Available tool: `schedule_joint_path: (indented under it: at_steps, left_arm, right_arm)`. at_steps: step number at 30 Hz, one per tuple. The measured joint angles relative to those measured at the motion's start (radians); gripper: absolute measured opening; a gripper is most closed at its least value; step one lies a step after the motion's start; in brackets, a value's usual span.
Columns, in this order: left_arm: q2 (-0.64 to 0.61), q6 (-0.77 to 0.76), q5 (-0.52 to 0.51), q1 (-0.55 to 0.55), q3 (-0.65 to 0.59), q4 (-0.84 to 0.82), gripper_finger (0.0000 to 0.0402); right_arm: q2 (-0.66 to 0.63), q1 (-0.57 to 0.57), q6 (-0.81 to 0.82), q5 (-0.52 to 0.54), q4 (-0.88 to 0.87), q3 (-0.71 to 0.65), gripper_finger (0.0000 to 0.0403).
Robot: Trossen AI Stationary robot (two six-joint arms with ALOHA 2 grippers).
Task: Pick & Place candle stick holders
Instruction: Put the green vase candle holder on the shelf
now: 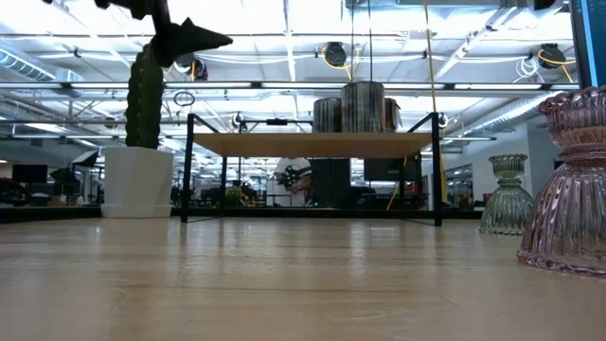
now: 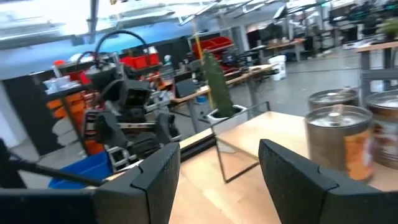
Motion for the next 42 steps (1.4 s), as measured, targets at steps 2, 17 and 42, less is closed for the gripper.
schedule_joint_path:
  at_steps: [2,17,42]
  left_arm:
    - [-0.007,-0.006,0.008,-0.006,-0.037,0.042,0.0386]
    - [-0.048,0.034,0.034,-0.013,-0.09,0.074,0.0383]
    - [-0.048,0.041,0.06,-0.013,-0.09,0.074,0.038]
  right_arm:
    - [0.0,-0.02,0.054,-0.042,-0.073,0.011,0.021]
    - [0.0,-0.31,0.436,-0.559,-0.775,0.193,0.021]
    - [0.018,-0.675,0.978,-1.156,-2.008,0.426,0.0224]
